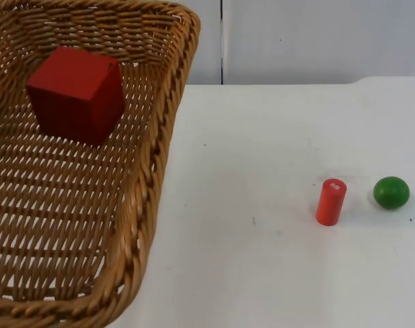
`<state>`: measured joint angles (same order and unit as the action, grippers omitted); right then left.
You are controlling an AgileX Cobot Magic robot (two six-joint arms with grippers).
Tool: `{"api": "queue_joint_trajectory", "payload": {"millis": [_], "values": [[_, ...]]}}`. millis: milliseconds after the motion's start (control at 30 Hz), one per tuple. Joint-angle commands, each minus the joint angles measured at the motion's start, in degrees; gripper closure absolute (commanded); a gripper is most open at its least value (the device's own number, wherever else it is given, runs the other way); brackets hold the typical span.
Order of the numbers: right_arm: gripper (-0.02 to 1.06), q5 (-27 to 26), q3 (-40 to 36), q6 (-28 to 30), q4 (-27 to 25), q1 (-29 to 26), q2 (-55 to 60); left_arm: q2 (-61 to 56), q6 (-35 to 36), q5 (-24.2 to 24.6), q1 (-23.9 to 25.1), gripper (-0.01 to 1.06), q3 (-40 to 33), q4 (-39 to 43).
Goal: Pick up the basket with the left hand and place the object to the left of the red cylinder into the basket with the right hand.
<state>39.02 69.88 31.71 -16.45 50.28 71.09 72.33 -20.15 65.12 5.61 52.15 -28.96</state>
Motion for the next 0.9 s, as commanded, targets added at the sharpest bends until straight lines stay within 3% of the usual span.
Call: {"api": "queue_joint_trajectory", "payload": {"millis": [0, 400, 733, 867], "values": [[0.12, -0.98, -0.51, -1.58, -0.09, 0.1, -0.76, -0.28, -0.58, -0.13, 0.11, 1.05, 0.14, -2.66], [0.12, -0.79, -0.51, -1.98, 0.28, 0.1, -1.13, -0.28, -0.58, -1.54, 0.11, 1.05, 0.14, -3.19], [0.12, -0.58, -0.51, 0.68, 0.96, 0.21, -1.13, 3.83, -1.99, -5.1, 0.11, 1.05, 0.14, -3.53], [0.12, -0.44, -0.51, 0.81, 0.75, 0.21, -1.13, 7.72, -4.05, -8.66, 0.11, 1.05, 0.14, -5.73]]}}
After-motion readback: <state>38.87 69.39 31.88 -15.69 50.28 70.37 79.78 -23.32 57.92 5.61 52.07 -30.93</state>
